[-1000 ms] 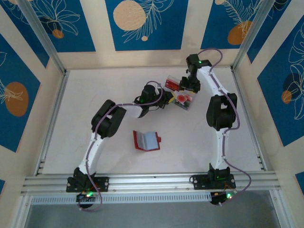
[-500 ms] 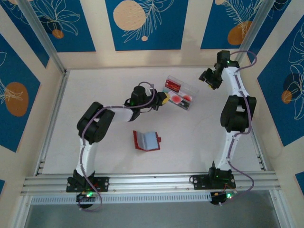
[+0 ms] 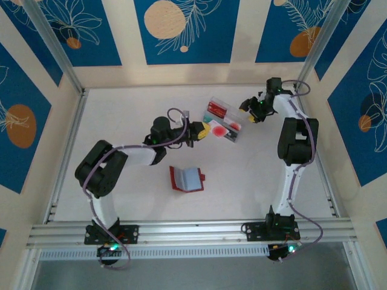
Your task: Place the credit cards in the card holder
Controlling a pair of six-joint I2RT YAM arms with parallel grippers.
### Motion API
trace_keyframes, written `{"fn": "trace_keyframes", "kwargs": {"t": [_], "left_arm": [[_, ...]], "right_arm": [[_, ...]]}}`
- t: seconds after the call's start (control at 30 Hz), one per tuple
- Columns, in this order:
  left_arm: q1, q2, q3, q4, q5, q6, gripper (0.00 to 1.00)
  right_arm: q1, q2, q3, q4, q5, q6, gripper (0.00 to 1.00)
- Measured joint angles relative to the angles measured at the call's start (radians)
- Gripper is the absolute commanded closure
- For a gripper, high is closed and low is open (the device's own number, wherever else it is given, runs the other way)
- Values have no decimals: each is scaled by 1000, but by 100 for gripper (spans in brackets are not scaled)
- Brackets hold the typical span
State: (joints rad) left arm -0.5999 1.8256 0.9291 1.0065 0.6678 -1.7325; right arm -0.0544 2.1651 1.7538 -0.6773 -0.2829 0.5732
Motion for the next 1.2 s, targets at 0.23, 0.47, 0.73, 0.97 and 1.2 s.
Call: {"fn": "trace_keyframes", "kwargs": {"t": [0.23, 0.47, 0.73, 0.97, 1.2], "left_arm": [[8, -18, -54, 59, 69, -50, 100], [31, -18, -102, 119, 135, -87, 100], [55, 4, -113, 232, 208, -122, 100], [55, 74, -113, 288, 242, -147, 100], [56, 76, -112, 294, 249, -147, 100]], "right_arm": [[84, -141, -221, 66, -13, 30, 48], [203, -306, -399, 60, 30, 49, 47], [179, -620, -473, 12, 55, 40, 49], [220, -724, -500, 69, -194, 8, 44], [309, -655, -492, 37, -247, -43, 48]]}}
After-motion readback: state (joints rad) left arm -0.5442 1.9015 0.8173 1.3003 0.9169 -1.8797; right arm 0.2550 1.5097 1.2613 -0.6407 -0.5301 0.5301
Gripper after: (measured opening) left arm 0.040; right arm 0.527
